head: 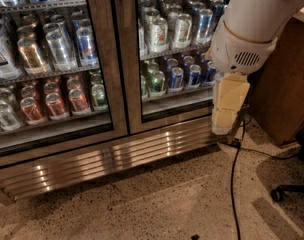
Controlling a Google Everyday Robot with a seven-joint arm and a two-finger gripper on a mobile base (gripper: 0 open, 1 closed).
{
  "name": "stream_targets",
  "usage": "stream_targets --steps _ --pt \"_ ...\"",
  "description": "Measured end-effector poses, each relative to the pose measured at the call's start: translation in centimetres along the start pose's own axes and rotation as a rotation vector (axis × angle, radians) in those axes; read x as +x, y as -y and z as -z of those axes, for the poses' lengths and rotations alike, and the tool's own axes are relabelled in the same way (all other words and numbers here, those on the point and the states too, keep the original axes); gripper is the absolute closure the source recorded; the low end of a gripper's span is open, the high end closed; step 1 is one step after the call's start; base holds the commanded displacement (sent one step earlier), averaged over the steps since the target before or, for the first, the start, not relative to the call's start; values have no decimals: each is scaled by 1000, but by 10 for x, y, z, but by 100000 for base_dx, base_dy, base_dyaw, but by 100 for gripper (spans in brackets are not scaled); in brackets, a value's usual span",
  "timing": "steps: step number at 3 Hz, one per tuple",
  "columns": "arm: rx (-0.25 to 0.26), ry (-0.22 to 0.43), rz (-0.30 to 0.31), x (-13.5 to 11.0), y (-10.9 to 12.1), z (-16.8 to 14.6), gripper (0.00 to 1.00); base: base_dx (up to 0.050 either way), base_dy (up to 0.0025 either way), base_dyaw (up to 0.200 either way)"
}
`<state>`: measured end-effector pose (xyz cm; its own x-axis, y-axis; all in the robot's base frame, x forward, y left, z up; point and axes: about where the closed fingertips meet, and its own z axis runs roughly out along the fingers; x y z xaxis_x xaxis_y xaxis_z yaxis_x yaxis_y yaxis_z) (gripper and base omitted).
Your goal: Open right fridge door
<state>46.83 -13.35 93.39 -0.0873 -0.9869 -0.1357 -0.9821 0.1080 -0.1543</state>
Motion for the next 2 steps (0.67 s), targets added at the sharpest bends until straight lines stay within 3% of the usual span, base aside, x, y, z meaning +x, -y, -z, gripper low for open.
stream_targets --steps 2 --pt "7 -2 21 -12 -1 -2 0 0 0 0"
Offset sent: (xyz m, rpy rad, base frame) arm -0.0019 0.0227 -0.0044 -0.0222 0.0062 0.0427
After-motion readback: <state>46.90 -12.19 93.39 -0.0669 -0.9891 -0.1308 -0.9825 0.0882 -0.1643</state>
